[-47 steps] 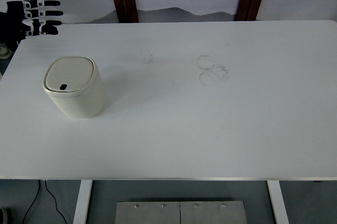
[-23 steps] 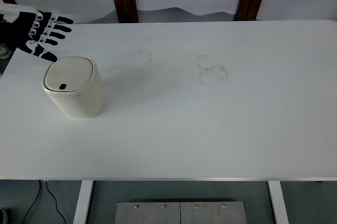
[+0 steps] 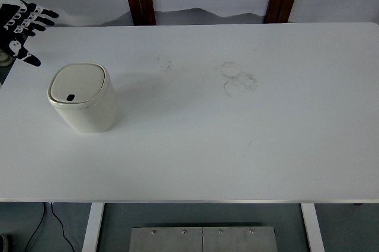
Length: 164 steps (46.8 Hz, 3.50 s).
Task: Open trash can
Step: 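Move the left hand in toward the cream trash can lid, then place the left hand fingers on the trash can lid near its button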
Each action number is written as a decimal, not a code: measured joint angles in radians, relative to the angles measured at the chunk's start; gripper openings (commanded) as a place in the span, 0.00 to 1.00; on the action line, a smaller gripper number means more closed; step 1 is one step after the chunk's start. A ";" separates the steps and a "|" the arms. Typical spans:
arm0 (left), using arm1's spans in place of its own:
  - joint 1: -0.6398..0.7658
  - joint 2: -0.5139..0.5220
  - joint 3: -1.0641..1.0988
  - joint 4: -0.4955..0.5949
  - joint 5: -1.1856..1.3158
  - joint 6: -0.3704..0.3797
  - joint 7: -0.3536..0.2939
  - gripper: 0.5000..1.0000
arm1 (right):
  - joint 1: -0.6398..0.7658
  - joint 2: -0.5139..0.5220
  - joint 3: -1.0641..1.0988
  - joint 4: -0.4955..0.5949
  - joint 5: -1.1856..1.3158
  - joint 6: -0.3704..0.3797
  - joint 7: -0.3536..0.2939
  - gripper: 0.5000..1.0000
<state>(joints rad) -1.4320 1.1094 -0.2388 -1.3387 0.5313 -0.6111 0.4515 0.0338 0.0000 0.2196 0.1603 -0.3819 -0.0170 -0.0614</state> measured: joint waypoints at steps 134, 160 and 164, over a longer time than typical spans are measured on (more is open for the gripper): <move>0.180 -0.043 0.035 -0.089 -0.050 0.000 -0.014 1.00 | 0.000 0.000 0.001 -0.001 0.000 0.000 0.000 0.99; 0.194 -0.057 0.034 -0.080 -0.050 0.001 -0.015 1.00 | 0.000 0.000 0.000 -0.001 0.000 0.000 0.000 0.99; 0.201 -0.057 0.033 -0.080 -0.050 0.001 -0.015 1.00 | 0.000 0.000 0.000 -0.001 0.000 0.000 0.000 0.99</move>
<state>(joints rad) -1.2306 1.0527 -0.2056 -1.4189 0.4814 -0.6105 0.4366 0.0341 0.0000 0.2194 0.1595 -0.3819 -0.0173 -0.0614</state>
